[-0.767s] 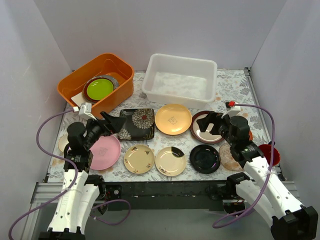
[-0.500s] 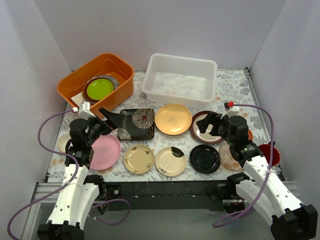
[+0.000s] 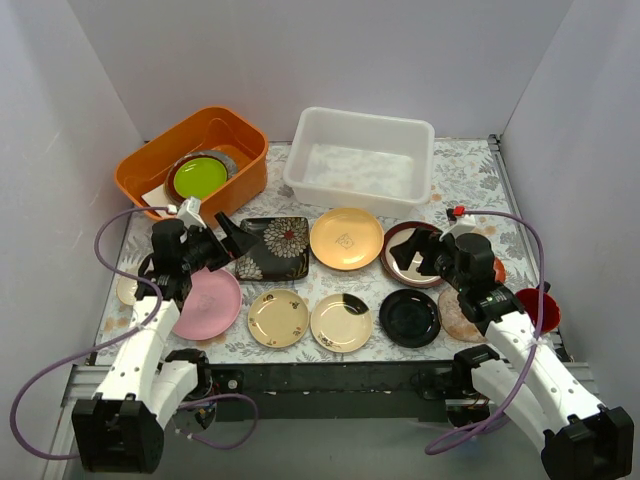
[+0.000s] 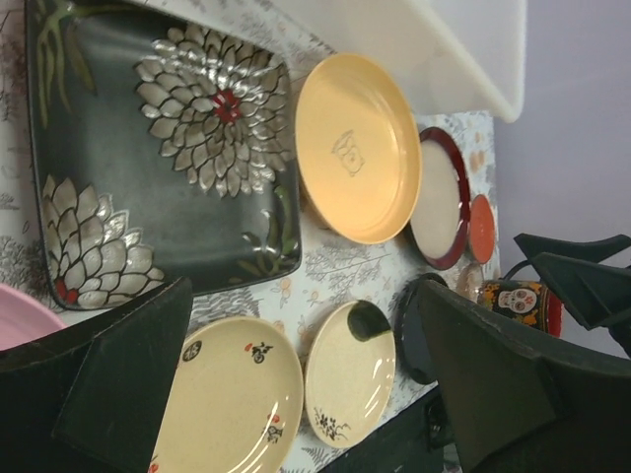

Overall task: Place the plates into the plastic bin on the countertop
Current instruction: Pick up the plate at the center of the board.

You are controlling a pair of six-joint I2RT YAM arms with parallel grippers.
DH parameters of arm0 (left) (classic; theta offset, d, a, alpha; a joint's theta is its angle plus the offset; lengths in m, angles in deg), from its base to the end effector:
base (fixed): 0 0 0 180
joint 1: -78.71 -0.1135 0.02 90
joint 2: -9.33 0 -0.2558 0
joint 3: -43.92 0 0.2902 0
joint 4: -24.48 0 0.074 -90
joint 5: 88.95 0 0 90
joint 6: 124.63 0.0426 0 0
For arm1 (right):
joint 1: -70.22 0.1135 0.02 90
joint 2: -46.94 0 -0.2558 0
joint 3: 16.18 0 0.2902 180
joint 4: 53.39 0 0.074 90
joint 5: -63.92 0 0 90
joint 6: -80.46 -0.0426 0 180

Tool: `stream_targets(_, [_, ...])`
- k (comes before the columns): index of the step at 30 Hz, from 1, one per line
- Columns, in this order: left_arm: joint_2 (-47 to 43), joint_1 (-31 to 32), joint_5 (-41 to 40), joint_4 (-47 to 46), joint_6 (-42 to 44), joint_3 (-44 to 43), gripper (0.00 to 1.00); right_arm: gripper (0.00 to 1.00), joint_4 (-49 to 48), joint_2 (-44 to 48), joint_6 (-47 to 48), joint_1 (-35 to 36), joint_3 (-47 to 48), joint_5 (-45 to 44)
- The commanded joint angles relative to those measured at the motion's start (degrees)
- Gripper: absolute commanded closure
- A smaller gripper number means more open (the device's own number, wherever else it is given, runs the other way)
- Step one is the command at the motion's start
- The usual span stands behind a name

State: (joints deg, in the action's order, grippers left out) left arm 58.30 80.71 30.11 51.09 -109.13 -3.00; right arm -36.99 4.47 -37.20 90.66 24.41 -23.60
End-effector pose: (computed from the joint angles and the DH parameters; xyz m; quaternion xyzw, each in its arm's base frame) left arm 0.2388 -0.0290 0.2427 -0.3891 0.7471 -0.4752 0.2542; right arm 0.2168 0.0828 0.2401 0.0384 0.8095 0.2547 0.5277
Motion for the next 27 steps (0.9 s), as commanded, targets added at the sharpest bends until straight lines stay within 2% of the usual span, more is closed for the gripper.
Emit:
stream_targets(1, [4.4,0.0,-2.9,6.8,3.8,-5.0,0.02,0.02,-2.5,-0.8,-1.4,0.3,-0.8,2.8])
stream_targets(8, [13.5,0.0,-9.3,11.0,4.2,-7.4,0.02,0.03,-3.9,-2.5,-2.1,1.3,-1.4,7.0])
stream_targets(12, [17.9,0.2,-11.3,11.7,4.0,-9.0,0.03,0.04,-5.5,-3.2,-2.1,6.9,-1.2,6.0])
stream_targets(13, [18.8,0.2,-11.7,11.9,4.1,-9.1,0.07,0.04,-5.6,-3.5,-2.6,7.8,-1.0,5.3])
stream_targets(16, [21.5,0.5,-15.6,12.9,3.6,-10.0,0.12,0.05,-6.4,-4.5,-4.0,11.0,-0.6,4.4])
stream_targets(20, [22.6,0.8,-18.5,12.7,2.4,-10.2,0.17,0.06,-8.3,-5.9,-5.1,14.5,-0.1,3.5])
stream_targets(25, [19.2,1.2,-23.2,9.1,0.1,-7.9,0.18,0.06,-12.7,-8.6,-7.4,18.7,-0.4,3.6])
stream_targets(27, [18.3,1.3,-23.6,6.8,-0.6,-6.8,0.21,0.07,-13.7,-10.2,-8.1,20.5,-0.1,3.5])
